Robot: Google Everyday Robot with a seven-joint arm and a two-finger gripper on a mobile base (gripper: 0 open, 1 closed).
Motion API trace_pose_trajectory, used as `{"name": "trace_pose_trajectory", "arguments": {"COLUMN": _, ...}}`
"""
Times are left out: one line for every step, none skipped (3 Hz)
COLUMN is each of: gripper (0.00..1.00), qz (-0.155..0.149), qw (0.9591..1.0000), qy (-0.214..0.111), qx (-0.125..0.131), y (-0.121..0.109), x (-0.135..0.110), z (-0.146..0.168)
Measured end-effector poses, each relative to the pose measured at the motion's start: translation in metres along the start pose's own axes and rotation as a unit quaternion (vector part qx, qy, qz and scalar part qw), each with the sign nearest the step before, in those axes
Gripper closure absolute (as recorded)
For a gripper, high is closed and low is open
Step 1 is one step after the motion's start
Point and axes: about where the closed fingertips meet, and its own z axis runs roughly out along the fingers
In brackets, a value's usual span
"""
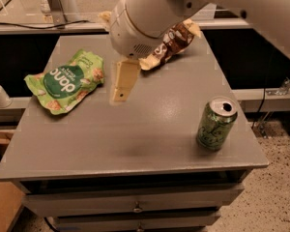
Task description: Pick green rice chip bag
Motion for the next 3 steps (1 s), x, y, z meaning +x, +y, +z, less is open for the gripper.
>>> {"name": "trace_pose_trajectory", "arguments": {"gripper": 0.0, "qz": -0.037, "qw": 0.999, "qy": -0.019, "qx": 0.013, "y": -0.027, "x": -0.008, "z": 0.044}}
{"name": "trace_pose_trajectory", "arguments": {"gripper": 0.0, "qz": -0.044, "qw": 0.9984, "qy": -0.034, "qx": 0.01, "y": -0.047, "x": -0.012, "z": 0.1}}
{"name": "trace_pose_trajectory", "arguments": {"gripper": 0.0, "qz": -0.033, "qw": 0.9985, "qy": -0.045, "qx": -0.002, "y": -0.058, "x": -0.014, "z": 0.144}}
